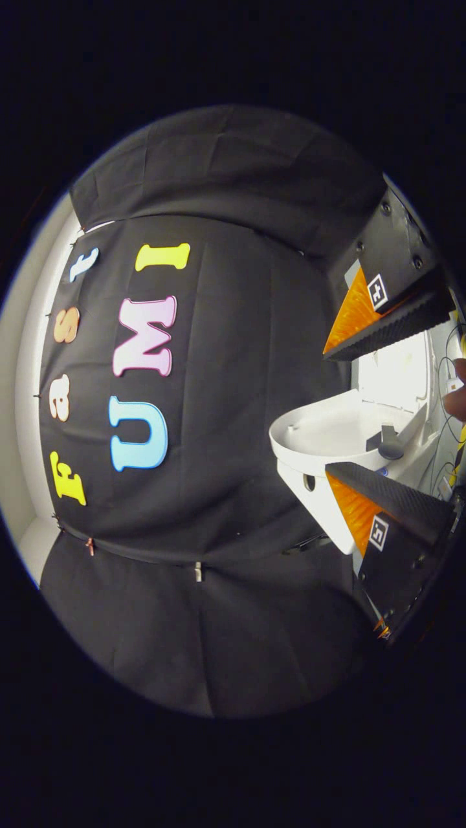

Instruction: Open the toilet lid.

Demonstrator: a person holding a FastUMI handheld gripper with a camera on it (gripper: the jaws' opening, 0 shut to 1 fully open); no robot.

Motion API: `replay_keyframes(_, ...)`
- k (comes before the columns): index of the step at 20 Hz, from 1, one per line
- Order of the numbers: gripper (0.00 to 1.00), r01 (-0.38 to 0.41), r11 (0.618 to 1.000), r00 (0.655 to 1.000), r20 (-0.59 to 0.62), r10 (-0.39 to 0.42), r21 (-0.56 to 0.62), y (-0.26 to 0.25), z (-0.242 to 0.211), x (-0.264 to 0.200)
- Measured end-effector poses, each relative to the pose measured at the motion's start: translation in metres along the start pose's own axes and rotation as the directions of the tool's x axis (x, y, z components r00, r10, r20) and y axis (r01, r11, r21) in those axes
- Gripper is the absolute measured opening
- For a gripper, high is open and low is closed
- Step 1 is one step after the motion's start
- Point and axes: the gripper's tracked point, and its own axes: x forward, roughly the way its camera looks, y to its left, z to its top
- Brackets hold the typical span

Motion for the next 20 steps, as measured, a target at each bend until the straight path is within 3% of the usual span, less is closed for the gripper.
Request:
replay_keyframes(10,0.98,0.099,0.991,0.982,0.155,-0.112,0.088,-0.094,0.082,-0.046)
replay_keyframes(16,0.99,0.154,0.986,0.97,0.181,-0.164,0.067,-0.142,0.093,-0.065)
replay_keyframes(20,0.99,0.136,0.99,0.968,0.205,-0.143,0.046,-0.158,0.091,-0.081)
